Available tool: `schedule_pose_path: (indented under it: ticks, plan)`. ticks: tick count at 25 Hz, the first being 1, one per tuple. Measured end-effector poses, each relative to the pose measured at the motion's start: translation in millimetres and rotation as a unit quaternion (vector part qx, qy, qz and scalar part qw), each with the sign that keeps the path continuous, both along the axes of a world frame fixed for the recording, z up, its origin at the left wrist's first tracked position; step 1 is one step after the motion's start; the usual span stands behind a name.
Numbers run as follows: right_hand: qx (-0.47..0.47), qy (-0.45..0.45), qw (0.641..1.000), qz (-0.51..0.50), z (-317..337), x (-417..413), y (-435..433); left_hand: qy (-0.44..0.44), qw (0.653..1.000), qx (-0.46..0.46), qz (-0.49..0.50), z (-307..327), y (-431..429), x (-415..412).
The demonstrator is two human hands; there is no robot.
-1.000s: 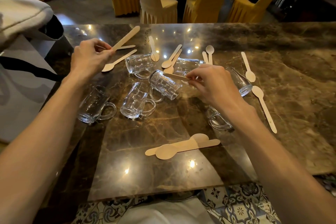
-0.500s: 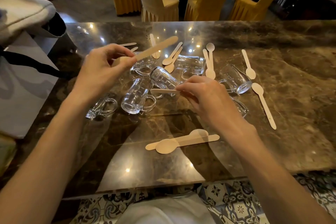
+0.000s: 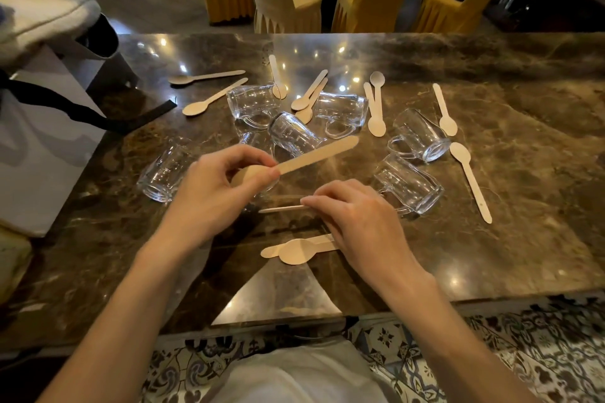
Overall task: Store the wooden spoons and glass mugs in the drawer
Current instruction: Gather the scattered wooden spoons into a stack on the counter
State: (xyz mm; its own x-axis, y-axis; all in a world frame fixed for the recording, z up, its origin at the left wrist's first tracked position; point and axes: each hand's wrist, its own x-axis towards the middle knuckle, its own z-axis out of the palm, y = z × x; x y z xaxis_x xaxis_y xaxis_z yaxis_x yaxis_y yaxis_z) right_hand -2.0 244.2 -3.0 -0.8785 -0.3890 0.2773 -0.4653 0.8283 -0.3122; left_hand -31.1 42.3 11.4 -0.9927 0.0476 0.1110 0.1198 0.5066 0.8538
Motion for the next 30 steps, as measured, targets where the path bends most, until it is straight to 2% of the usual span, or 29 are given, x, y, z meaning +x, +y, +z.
schedule_pose_path:
  ticks: [6, 17, 26, 30]
  plan:
    - [-0.011, 0.078, 0.997, -0.019, -29.3, 21.0, 3.0, -0.043, 0.999, 0.003, -0.02, -25.2, 7.9, 21.5]
    - [-0.045, 0.08, 0.995, -0.041, -53.4, 32.9, 8.2, -0.089, 0.994, -0.062, -0.021, -47.8, 14.3, 30.1]
    - [-0.077, 0.072, 0.994, -0.029, -58.3, 32.1, 10.3, -0.036, 0.989, -0.136, -0.048, -49.5, 16.4, 31.0]
    - [-0.075, 0.063, 0.995, -0.018, -55.6, 29.2, 11.4, 0.004, 0.975, -0.215, -0.052, -50.8, 16.1, 30.7]
